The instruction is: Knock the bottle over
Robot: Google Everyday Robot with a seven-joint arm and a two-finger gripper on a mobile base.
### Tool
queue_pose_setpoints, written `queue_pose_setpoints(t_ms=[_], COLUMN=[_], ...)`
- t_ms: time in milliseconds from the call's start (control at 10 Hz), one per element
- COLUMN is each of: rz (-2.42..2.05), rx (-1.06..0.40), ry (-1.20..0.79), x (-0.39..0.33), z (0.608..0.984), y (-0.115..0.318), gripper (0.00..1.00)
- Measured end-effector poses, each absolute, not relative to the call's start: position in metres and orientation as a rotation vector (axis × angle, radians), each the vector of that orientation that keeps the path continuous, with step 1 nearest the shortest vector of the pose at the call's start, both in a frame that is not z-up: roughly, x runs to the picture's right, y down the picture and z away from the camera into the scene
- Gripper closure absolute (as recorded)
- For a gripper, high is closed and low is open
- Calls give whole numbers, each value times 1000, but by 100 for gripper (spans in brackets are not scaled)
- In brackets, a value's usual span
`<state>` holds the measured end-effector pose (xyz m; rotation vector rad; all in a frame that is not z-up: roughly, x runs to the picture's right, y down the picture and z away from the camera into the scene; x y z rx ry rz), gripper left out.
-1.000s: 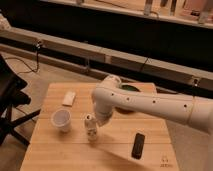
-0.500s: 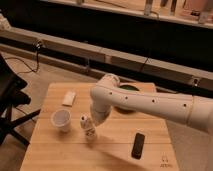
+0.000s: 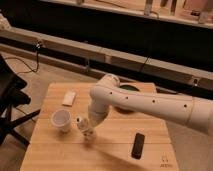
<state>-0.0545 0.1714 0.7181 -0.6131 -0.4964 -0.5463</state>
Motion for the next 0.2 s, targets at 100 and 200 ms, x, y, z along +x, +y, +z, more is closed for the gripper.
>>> queue_pose_setpoints(t_ms=[100, 200], rz=[-550, -554], rx=[-611, -609], ry=[-518, -538], x=[-56, -57], z=[717, 717], y=[172, 173], gripper=[99, 94])
